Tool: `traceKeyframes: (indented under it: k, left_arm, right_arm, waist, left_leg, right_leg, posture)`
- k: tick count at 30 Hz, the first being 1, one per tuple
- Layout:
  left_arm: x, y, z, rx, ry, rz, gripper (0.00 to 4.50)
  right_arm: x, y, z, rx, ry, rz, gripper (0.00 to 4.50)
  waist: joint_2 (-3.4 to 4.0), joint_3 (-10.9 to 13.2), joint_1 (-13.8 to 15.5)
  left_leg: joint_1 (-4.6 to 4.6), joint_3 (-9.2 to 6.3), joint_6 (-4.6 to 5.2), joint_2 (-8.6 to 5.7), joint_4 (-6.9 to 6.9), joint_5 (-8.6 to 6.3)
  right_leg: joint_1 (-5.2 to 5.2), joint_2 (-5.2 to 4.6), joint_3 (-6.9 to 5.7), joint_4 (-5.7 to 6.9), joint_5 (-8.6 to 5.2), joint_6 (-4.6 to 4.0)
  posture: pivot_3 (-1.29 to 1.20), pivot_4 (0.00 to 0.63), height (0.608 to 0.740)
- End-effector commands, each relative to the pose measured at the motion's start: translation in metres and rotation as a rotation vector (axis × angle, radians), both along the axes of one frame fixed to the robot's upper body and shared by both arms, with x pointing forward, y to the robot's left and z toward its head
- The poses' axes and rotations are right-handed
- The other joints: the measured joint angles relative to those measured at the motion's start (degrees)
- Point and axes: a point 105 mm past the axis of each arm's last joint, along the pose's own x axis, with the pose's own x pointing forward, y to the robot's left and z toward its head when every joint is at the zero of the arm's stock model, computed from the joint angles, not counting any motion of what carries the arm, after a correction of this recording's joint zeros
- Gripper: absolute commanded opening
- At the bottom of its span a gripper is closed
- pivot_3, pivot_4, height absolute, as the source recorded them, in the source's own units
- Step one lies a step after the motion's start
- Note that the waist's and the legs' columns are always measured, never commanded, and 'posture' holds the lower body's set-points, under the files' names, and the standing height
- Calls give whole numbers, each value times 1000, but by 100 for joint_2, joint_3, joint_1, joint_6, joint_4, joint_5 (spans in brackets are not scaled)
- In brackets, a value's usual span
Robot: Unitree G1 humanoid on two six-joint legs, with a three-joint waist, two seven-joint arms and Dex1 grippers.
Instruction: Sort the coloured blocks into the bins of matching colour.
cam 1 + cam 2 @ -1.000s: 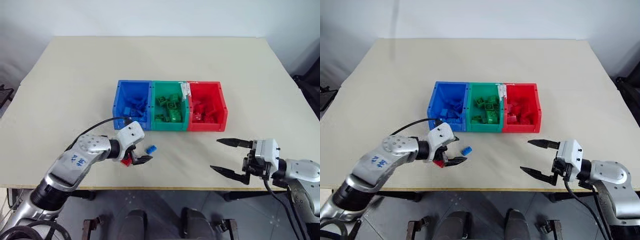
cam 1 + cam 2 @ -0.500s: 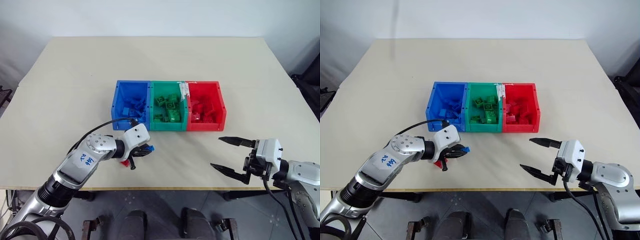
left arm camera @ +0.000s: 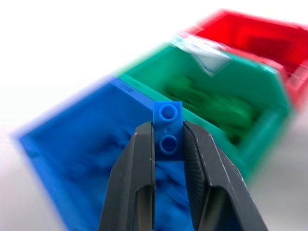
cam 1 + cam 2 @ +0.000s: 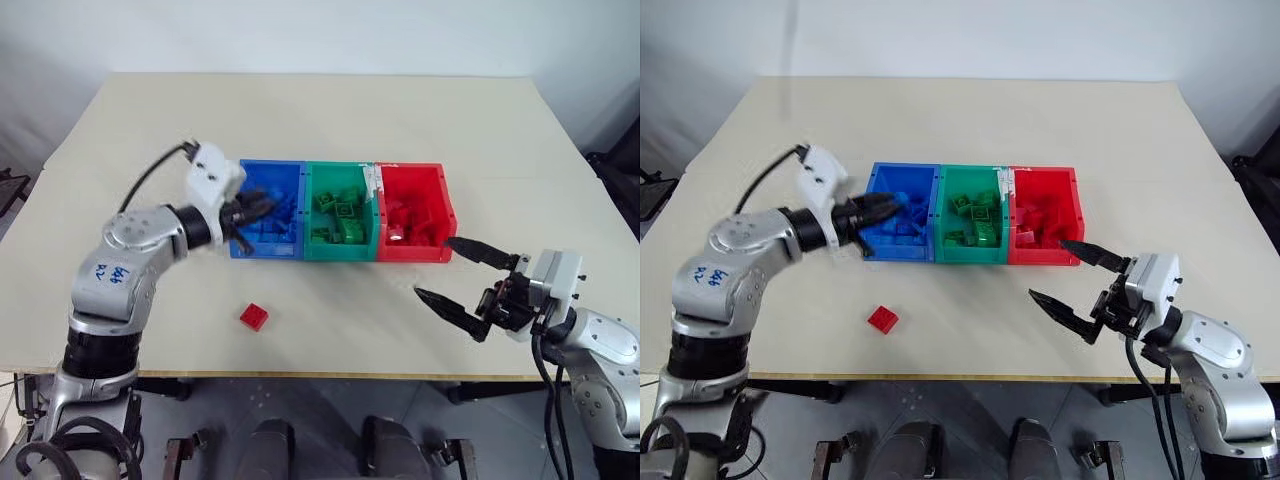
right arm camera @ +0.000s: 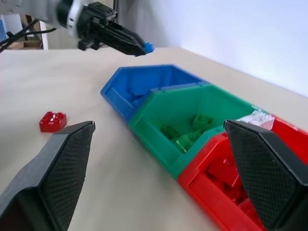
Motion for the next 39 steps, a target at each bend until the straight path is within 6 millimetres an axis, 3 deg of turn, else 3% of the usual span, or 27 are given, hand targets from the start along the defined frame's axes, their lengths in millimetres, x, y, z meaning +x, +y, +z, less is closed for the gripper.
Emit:
traceKeyframes:
  k: [1, 7, 10, 15, 18, 22, 23, 26, 32, 39]
  left_arm:
    - [8, 0, -2, -20, -25, 8, 1505]
    - [1, 10, -1, -28, -78, 5, 3445]
    - [-27, 34, -18, 14, -74, -45, 4362]
    - [-80, 117, -57, 86, 30, 71, 4362]
    - [-101, 137, -67, 90, 79, 84, 4440]
    - [-130, 150, -79, 114, 155, 53, 4440]
    - [-135, 148, -80, 118, 167, 36, 4440]
    - [-144, 116, -78, 129, 173, -113, 4440]
    - [-141, 73, -84, 153, 184, -232, 4440]
    - [-107, 39, -110, 129, 284, -2, 4440]
  right_arm:
    - [-4, 10, 2, -43, -19, 79, 4500]
    - [2, 10, 0, -96, -14, 137, 4500]
    - [7, 15, -4, -128, 1, 204, 4500]
    - [12, 29, -10, -179, 27, 367, 4500]
    - [11, 32, -13, -193, 38, 419, 4500]
    - [10, 34, -19, -236, 57, 483, 4500]
    - [10, 34, -20, -243, 60, 492, 4500]
    - [14, 34, -20, -248, 64, 501, 4500]
    - [15, 33, -21, -256, 69, 500, 4500]
    - [11, 25, -23, -253, 74, 435, 4500]
  waist:
    - [0, 0, -11]
    - [-2, 1, -37]
    - [-1, 1, -103]
    - [0, 2, -277]
    - [-2, 2, -146]
    - [-3, 2, -50]
    - [-3, 2, -46]
    - [-2, 2, -30]
    - [-2, 2, -37]
    - [-2, 2, -26]
  left_leg:
    - [-2, 1, 0, 0, 0, 0]
    - [-5, 2, 0, 1, 1, 0]
    - [-3, 4, 0, 5, -3, 0]
    - [5, 13, -1, 14, -29, -1]
    - [1, 5, 1, 12, -22, -2]
    - [-2, 3, 12, 7, 10, -21]
    - [-2, 4, 12, 8, 11, -22]
    - [-2, 6, 11, 9, 11, -23]
    - [-2, 7, 9, 10, 11, -24]
    - [-3, 8, 10, 7, 13, -24]
  right_leg:
    - [-1, 0, 0, 0, 0, 0]
    - [-4, 0, 0, 0, 0, 0]
    - [-7, 1, 1, -1, 0, 0]
    - [-13, 2, 1, -9, -4, -7]
    - [-9, 1, -4, -11, -4, -7]
    - [2, -4, -2, -10, 0, -2]
    - [2, -4, -3, -11, 0, -2]
    - [0, -3, -2, -9, 0, -2]
    - [-2, -3, -1, -5, 0, -3]
    - [-3, -1, 2, -1, 1, -1]
  posture:
    - [0, 150, 740]
    - [0, 150, 740]
    - [0, 150, 740]
    - [0, 150, 740]
    - [0, 150, 740]
    - [0, 150, 740]
    - [0, 150, 740]
    - [0, 150, 740]
    - [0, 150, 740]
    - [0, 150, 740]
